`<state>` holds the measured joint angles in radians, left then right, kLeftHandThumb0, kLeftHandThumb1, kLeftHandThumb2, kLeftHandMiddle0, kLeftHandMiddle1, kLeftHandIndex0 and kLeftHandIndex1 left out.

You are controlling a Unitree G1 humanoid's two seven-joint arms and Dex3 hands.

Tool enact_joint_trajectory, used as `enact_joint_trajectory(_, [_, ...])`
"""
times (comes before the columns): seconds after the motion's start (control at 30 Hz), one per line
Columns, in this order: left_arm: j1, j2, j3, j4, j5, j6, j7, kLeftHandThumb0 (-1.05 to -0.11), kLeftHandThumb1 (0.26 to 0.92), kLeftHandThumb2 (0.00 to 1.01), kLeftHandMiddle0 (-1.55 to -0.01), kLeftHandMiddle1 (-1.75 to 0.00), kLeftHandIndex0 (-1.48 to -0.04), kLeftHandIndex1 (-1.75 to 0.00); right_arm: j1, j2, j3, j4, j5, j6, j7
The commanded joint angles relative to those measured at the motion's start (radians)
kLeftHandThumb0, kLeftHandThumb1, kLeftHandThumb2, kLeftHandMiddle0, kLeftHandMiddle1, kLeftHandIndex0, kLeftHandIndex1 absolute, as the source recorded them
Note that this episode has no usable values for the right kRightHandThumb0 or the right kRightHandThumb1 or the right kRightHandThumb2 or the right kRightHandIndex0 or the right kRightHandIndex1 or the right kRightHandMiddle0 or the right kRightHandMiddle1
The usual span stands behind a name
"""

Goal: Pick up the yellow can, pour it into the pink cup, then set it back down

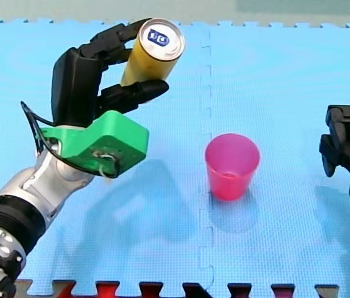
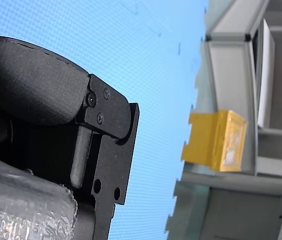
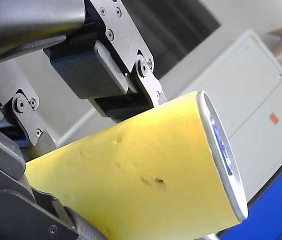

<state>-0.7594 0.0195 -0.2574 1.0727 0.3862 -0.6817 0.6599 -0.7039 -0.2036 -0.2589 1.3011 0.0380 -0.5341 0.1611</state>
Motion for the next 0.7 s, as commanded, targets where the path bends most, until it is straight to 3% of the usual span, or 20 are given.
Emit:
enact_joint_trajectory(0.0, [0.015, 0.002, 0.028, -0.016, -0.029, -0.025, -0.037, -0.416, 0.752, 0.0, -1.31, -0.04, -1.23, 0.0, -0.001, -0.002, -0.003, 0.0, 0.006, 0.003, 0.002])
enact_joint_trajectory(0.07, [0.034, -0.002, 0.051, -0.026, -0.063, -0.033, -0.096, -0.415, 0.753, 0.0, -1.32, -0.04, -1.23, 0.0, 0.0, -0.002, -0.003, -0.001, 0.006, 0.004, 0.001])
enact_joint_trajectory(0.17, [0.077, -0.023, 0.11, -0.056, -0.189, -0.037, -0.262, -0.411, 0.763, 0.01, -1.33, -0.04, -1.24, 0.0, 0.001, -0.002, -0.004, -0.001, 0.006, 0.005, 0.0])
enact_joint_trajectory(0.33, [0.115, -0.044, 0.165, -0.08, -0.298, 0.007, -0.409, -0.406, 0.769, 0.0, -1.35, -0.03, -1.24, 0.0, 0.002, -0.002, -0.008, -0.001, 0.009, 0.008, 0.002])
enact_joint_trajectory(0.67, [0.167, -0.035, 0.201, -0.123, -0.279, 0.069, -0.442, -0.395, 0.77, 0.0, -1.34, -0.02, -1.24, 0.0, 0.005, -0.006, -0.01, -0.002, 0.015, 0.009, 0.01])
